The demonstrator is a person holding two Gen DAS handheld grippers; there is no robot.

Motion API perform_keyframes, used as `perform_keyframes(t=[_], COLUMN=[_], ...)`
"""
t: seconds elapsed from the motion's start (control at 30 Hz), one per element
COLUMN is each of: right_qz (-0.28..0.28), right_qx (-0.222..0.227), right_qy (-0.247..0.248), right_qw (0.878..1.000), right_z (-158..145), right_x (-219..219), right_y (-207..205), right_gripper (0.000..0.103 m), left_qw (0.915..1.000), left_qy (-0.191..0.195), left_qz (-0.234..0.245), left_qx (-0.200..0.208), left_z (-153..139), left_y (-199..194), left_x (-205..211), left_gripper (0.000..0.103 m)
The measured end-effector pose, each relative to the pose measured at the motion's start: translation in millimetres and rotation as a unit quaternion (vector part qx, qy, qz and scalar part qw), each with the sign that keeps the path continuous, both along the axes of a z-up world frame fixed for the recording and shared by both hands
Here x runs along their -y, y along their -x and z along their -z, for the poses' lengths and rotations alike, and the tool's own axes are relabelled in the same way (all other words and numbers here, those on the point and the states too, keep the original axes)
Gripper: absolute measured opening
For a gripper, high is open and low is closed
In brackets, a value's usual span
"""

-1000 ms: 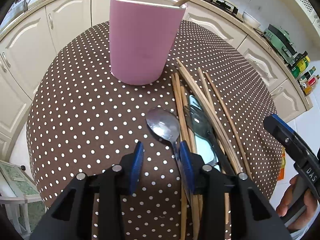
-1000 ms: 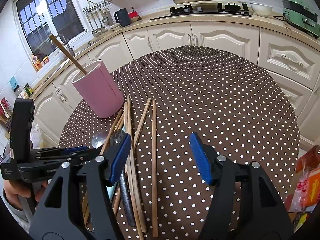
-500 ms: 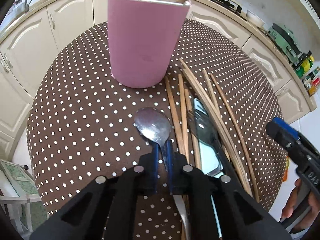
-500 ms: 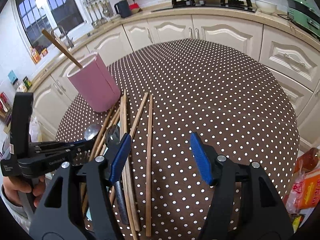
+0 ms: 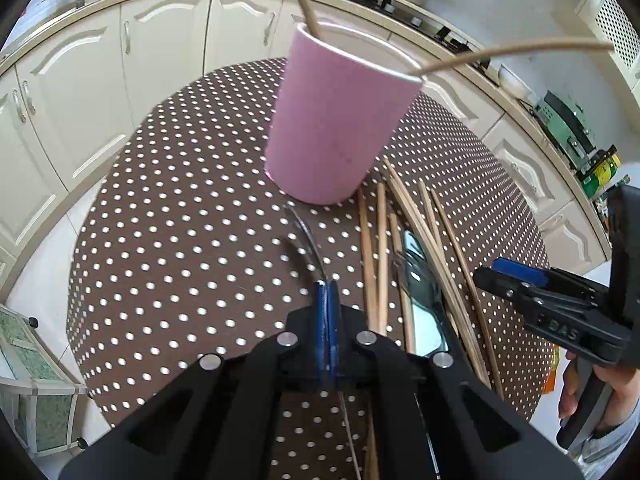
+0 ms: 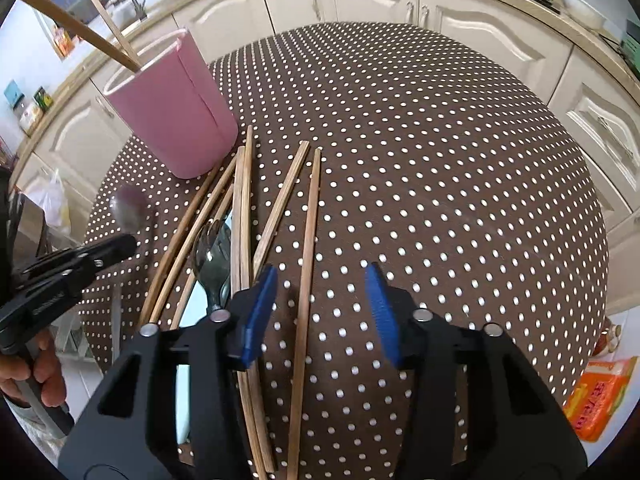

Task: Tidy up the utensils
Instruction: 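Lift a spoon with the left gripper while the right gripper lifts a chopstick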

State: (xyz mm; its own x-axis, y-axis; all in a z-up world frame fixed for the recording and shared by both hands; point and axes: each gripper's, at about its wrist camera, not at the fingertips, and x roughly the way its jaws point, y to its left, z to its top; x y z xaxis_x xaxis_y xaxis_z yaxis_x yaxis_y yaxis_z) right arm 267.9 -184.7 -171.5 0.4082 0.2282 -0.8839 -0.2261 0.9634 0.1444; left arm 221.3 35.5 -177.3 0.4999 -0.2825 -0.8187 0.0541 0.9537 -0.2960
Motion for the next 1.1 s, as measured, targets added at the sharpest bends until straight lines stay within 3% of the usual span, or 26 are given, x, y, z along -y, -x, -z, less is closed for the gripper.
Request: perform_keyframes(t=[0.1,0.13,0.17,0.43,0.77,0.97,1.1], right_qz=[-0.013,-0.018,-0.021,-0.003,0.025,0.043,0.049], right_qx=[-0.021,-0.022,-0.024,0.009,0.129,0.221,0.270], right_qy=[0.014,0.017,0.019,0.000,-0.087,-0.131,-0.157], right_qw=[1.000,0.999,0.999,1.000,0.988,0.965,0.949], right_z=[5.8,8.3,10.0,6.2,-49.9,-87.6,-101.5], right_x=[-10.2,-13.7,-16.3,-10.3,17.2,26.9,23.4], right_y=[-12.4,-14.9,-17.0,-15.9,3.4,16.6,25.9], right_gripper=[0.030,0.017,0.011,0.006,0.006,0.006,0.006], left_qw=[0.9999,0.9999,0.9998,0.9986,0.9894,0.9792,0.9679], left_qy=[0.008,0.012,0.012,0.024,0.025,0.017,0.016], left_qz=[-0.007,-0.011,-0.013,-0.021,-0.011,-0.001,0.004], left_qx=[-0.002,-0.002,0.000,0.042,0.142,0.202,0.251], left_z=[-0.1,-0.3,-0.5,-12.9,-55.9,-83.0,-105.6], left_y=[0.0,0.0,2.5,14.6,37.6,44.4,46.6], left_x=[-10.0,-14.3,-19.2,-43.2,-43.0,-32.1,-25.7], left_gripper=[0.002,0.002,0.002,0.002,0.002,0.002,0.002])
